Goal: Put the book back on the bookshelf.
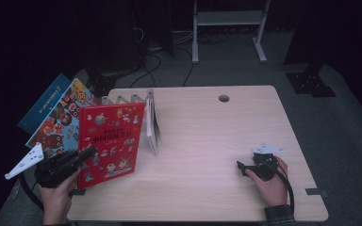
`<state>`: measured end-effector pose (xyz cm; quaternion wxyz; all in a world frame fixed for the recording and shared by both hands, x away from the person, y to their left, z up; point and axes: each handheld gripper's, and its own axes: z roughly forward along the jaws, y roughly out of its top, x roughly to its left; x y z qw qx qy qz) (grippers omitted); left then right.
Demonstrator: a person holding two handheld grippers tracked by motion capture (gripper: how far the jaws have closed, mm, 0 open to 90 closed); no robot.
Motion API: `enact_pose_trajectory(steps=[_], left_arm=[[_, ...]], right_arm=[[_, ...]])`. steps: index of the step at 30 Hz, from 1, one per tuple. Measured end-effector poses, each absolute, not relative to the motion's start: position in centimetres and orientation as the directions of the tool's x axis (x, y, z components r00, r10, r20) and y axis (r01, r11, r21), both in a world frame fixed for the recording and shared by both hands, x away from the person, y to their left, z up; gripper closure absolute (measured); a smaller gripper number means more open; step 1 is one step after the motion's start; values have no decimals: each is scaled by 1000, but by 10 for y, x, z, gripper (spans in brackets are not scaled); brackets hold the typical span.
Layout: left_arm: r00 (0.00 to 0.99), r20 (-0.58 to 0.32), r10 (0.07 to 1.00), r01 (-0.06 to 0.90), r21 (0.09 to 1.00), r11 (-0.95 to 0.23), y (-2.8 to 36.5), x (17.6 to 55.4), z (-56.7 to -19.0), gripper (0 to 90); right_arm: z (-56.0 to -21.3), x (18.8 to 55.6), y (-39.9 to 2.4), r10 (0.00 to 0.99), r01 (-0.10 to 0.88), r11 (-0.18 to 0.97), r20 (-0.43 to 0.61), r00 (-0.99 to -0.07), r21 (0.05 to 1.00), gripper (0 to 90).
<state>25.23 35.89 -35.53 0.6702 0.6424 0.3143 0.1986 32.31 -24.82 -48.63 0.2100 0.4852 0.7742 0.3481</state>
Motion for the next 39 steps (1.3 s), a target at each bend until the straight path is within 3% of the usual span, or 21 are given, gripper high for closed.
enact_pose_trajectory(steps=[18, 39], left_arm=[[559, -104, 822, 35, 994, 102, 343, 291, -339, 801], [454, -83, 887, 34, 997, 76, 333, 346, -350, 801]], right_arm=[[-486, 324, -248, 899, 606, 285, 13, -438, 743, 187], [-486, 325, -249, 896, 604, 289, 11, -443, 743, 188]])
